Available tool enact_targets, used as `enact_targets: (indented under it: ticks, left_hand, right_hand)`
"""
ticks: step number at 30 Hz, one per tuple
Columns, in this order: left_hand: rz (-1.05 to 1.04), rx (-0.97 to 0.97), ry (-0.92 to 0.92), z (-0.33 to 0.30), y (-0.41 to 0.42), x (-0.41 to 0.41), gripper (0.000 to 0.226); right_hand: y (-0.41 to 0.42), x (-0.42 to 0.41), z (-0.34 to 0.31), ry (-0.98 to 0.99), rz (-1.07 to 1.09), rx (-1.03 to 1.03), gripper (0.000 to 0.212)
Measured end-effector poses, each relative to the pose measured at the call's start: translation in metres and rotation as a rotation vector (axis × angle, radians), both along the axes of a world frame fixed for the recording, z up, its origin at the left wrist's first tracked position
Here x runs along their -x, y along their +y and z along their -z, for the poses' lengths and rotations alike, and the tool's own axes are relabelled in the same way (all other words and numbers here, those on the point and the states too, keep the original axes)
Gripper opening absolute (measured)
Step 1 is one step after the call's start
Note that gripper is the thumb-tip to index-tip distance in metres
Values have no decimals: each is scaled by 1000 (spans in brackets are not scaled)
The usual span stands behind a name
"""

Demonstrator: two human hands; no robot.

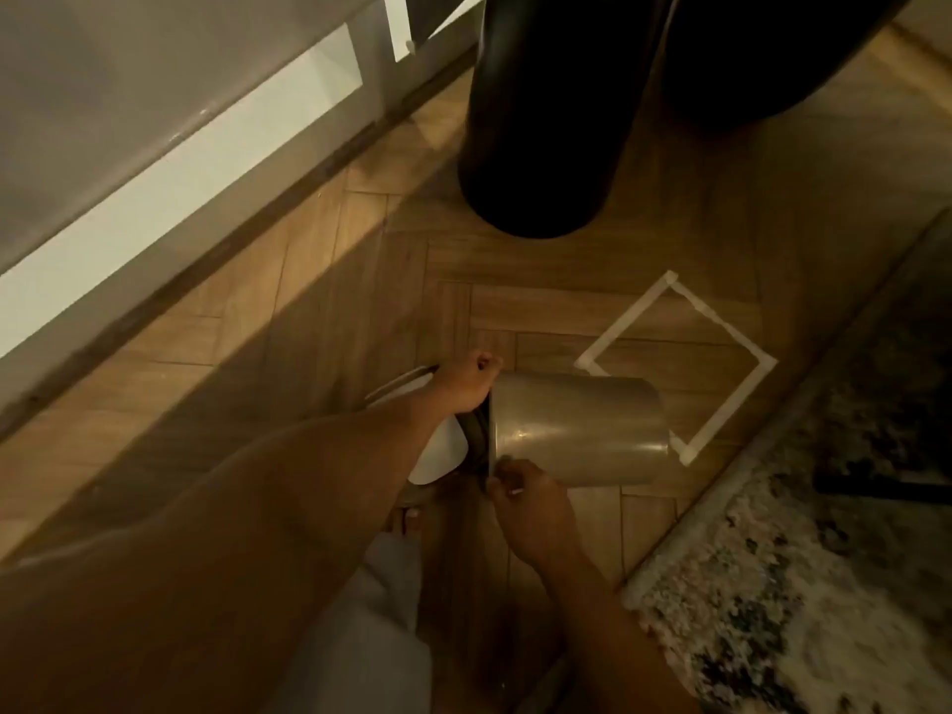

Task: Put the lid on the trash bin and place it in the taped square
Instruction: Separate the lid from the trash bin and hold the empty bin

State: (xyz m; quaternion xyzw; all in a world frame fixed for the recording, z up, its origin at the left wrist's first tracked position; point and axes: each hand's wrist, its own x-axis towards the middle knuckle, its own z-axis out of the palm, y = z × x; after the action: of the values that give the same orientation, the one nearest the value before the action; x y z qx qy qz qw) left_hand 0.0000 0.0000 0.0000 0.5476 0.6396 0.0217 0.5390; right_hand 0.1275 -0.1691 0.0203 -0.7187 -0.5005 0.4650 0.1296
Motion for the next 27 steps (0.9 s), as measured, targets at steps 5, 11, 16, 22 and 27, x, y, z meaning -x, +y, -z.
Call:
enact_targets:
  ticks: [5,11,16,22,27]
  left_hand:
    - [-24,70,-40,10,5,3,56]
    - [-19,84,-21,22,9,9,63]
    - [37,81,-39,14,11,3,65]
    - [118,70,-41,-5,10,-10,67]
    - [158,17,-71,-29,7,-27,72]
  right_hand:
    - [1,10,16,-121,-1,51,24]
    - [7,11,22,-190,45,47,34]
    - [9,9,21,-194,47,13,28]
    - [13,-8,-2,-205,122,-20,28]
    - [22,-34,-30,-265,165,-110,11]
